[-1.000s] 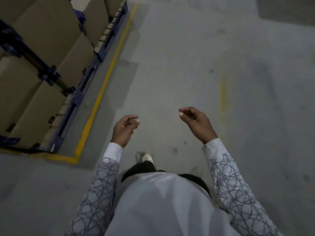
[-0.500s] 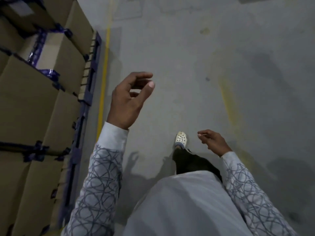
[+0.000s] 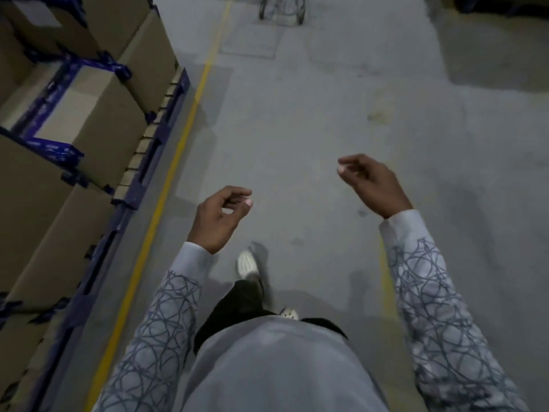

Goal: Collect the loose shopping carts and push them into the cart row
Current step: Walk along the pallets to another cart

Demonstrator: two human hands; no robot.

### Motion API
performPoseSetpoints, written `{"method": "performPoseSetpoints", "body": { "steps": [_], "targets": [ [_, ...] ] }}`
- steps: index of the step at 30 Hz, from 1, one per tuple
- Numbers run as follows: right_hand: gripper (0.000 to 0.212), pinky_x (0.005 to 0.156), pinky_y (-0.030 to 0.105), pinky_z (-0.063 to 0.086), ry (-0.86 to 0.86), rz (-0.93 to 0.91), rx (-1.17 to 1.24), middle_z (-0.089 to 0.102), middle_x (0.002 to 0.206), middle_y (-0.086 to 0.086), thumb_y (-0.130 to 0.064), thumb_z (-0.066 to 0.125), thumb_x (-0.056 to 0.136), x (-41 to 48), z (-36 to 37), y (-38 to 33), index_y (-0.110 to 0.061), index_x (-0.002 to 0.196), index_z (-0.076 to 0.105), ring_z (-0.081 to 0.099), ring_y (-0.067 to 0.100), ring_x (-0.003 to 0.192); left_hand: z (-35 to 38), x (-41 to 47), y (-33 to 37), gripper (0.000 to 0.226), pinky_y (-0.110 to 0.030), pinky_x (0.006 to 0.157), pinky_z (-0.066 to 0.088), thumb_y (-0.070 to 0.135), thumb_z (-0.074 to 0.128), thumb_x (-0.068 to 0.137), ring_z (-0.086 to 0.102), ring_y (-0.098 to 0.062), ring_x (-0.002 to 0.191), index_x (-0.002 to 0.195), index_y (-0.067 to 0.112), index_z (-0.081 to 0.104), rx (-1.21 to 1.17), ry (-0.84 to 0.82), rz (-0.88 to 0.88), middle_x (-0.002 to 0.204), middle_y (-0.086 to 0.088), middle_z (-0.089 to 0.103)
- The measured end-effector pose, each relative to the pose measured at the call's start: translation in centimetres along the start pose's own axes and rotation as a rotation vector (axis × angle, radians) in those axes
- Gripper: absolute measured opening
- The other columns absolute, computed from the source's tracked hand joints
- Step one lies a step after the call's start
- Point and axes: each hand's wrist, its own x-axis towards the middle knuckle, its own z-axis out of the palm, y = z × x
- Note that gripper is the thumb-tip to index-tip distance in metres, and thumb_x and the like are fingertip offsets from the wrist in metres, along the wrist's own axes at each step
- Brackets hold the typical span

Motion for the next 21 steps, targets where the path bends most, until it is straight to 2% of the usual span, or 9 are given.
{"method": "performPoseSetpoints", "body": {
  "steps": [2,4,8,13,18,21],
  "targets": [
    [0.025,0.072,-0.001,0.040,0.048,-0.101,-0.058,0.069,0.098,-0.010,-0.035,0.066,0.095,5.1,-1.6,-2.8,-0.022,0.117,0.070,0.058,-0.019,0.078,0.7,5.1,-2.5,0.014,-0.024,0.073,0.049,0.020,0.071,0.092,0.064,-0.006,0.083,0.106,0.021,0.073,-0.020,-0.005,-0.054,0.092,0.008,0.072],
    [0.027,0.073,0.001,0.040,0.093,-0.169,-0.083,0.069,0.101,-0.012,-0.038,0.065,0.096,10.1,-2.6,-5.2,-0.024,0.119,0.068,0.059,-0.017,0.084,1.3,10.4,-4.7,0.013,-0.028,0.074,0.050,0.019,0.071,0.092,0.064,-0.008,0.083,0.105,0.021,0.074,-0.031,-0.002,-0.093,0.090,0.008,0.071],
    [0.030,0.079,0.015,0.046,0.154,-0.288,-0.141,0.070,0.109,-0.014,-0.047,0.062,0.095,19.9,-3.0,-9.6,-0.030,0.120,0.066,0.064,-0.003,0.099,1.9,21.5,-6.6,0.012,-0.028,0.075,0.050,0.018,0.072,0.091,0.063,-0.009,0.080,0.102,0.020,0.075,-0.045,-0.013,-0.146,0.085,0.008,0.070],
    [0.030,0.088,0.028,0.051,0.229,-0.354,-0.229,0.067,0.115,-0.013,-0.047,0.060,0.096,31.5,-4.5,-15.0,-0.032,0.122,0.064,0.062,0.002,0.106,0.9,36.9,-4.8,0.015,-0.025,0.081,0.051,0.017,0.073,0.089,0.063,-0.006,0.079,0.091,0.032,0.073,0.012,-0.052,-0.137,0.084,0.005,0.072],
    [0.029,0.086,0.014,0.046,0.307,-0.343,-0.169,0.068,0.114,-0.013,-0.044,0.059,0.099,40.7,-6.3,-18.4,-0.027,0.122,0.066,0.062,-0.001,0.107,-0.1,49.8,0.3,0.010,-0.012,0.072,0.046,0.020,0.073,0.089,0.060,0.005,0.073,0.093,0.029,0.072,0.056,-0.122,-0.059,0.084,0.007,0.071],
    [0.028,0.086,0.018,0.048,0.310,-0.294,-0.136,0.069,0.112,-0.013,-0.044,0.060,0.098,47.1,-6.0,-17.5,-0.029,0.121,0.066,0.063,0.000,0.105,-0.1,56.7,2.1,0.013,-0.014,0.073,0.047,0.034,0.070,0.084,0.062,0.002,0.076,0.095,0.029,0.073,0.068,-0.160,-0.023,0.087,0.010,0.072]
  ]
}}
